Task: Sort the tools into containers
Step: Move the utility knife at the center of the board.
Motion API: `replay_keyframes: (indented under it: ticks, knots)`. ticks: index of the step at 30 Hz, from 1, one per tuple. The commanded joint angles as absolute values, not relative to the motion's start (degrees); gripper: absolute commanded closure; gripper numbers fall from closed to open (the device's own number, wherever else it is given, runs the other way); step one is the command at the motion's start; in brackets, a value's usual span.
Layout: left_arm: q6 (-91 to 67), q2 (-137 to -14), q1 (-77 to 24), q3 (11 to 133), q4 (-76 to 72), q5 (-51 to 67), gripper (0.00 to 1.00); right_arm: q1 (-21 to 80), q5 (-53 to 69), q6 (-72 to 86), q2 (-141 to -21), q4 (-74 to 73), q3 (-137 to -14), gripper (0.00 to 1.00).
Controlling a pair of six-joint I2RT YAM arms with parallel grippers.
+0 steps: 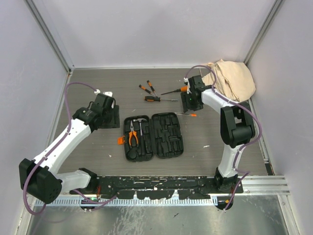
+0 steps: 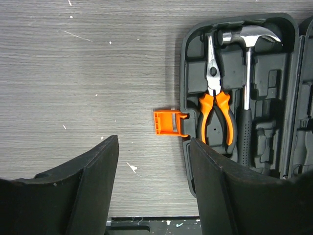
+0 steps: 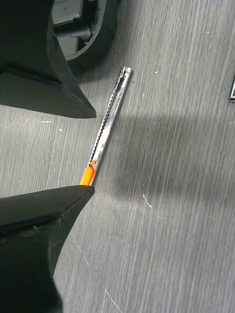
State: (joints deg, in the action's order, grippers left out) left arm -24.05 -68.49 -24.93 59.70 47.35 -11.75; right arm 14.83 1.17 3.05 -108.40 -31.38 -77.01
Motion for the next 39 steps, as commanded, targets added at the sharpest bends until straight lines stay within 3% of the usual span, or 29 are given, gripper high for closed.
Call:
replay_keyframes:
  ticks: [1, 20, 39]
  knots:
    - [-23.1, -68.3, -24.6, 61.3, 48.6, -12.6, 0.39, 14.7, 2.8, 0.8, -109.2, -32.2, -79.5, 0.38]
    - [-24.1, -67.0, -24.5, 60.6, 48.8, -14.2, 0.38, 16.4, 0.1, -0.3, -115.3, -34.3, -82.0, 0.41]
    - [-24.7, -71.5, -24.5, 63.3, 47.5, -10.3, 0.40, 16.5, -1.5, 9.9, -104.6, -29.8, -65.9, 0.75]
